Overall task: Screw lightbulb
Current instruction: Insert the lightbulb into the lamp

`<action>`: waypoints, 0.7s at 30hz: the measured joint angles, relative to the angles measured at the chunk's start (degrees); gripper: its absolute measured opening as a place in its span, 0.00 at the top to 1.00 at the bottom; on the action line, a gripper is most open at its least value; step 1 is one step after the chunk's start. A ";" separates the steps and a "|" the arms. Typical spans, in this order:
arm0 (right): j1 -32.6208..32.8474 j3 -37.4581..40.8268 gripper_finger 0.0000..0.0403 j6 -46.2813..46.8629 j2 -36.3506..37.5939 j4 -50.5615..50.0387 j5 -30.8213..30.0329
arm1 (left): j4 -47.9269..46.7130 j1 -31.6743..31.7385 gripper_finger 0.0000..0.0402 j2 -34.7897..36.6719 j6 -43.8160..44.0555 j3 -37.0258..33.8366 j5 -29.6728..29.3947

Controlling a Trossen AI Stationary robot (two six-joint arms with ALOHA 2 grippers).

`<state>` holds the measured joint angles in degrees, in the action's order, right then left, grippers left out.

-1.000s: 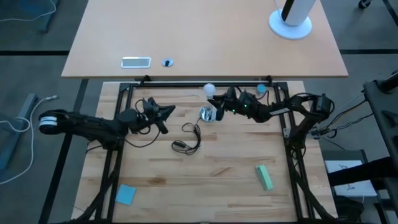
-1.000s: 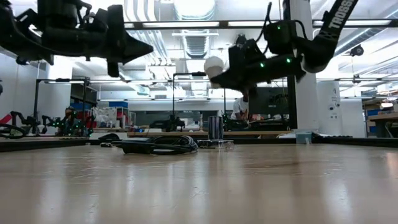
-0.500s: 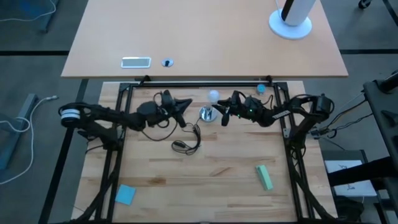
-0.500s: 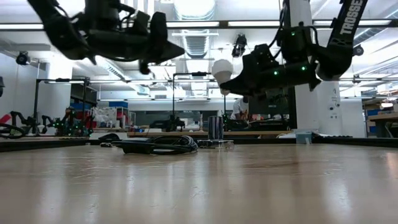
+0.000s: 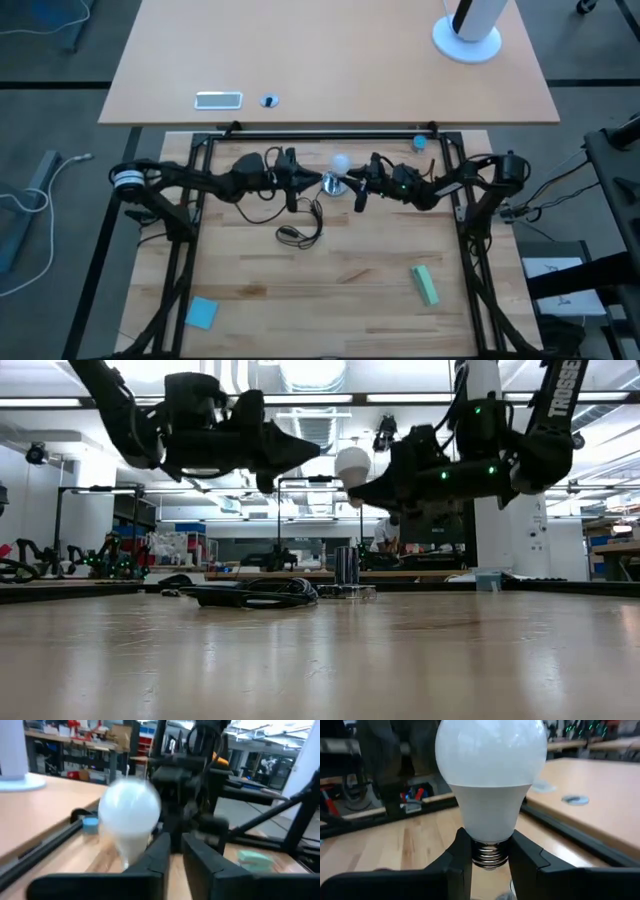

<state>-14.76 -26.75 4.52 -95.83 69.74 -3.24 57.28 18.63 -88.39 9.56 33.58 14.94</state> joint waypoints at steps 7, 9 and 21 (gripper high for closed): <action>4.07 -2.21 0.80 -1.75 -0.15 -0.53 -1.92 | 0.01 -0.48 0.60 -0.35 -0.63 -0.58 -4.97; 5.45 -2.97 0.80 -3.02 -0.63 -1.34 -2.98 | 0.09 -1.25 0.54 -1.09 -2.50 0.62 -4.84; 7.25 -7.16 0.80 -8.52 -0.77 -5.38 -4.89 | -1.73 -2.12 0.46 -1.34 -2.70 1.83 -2.05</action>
<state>-7.51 -33.91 -4.01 -96.60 64.36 -8.12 55.55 16.51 -89.74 6.86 35.41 12.90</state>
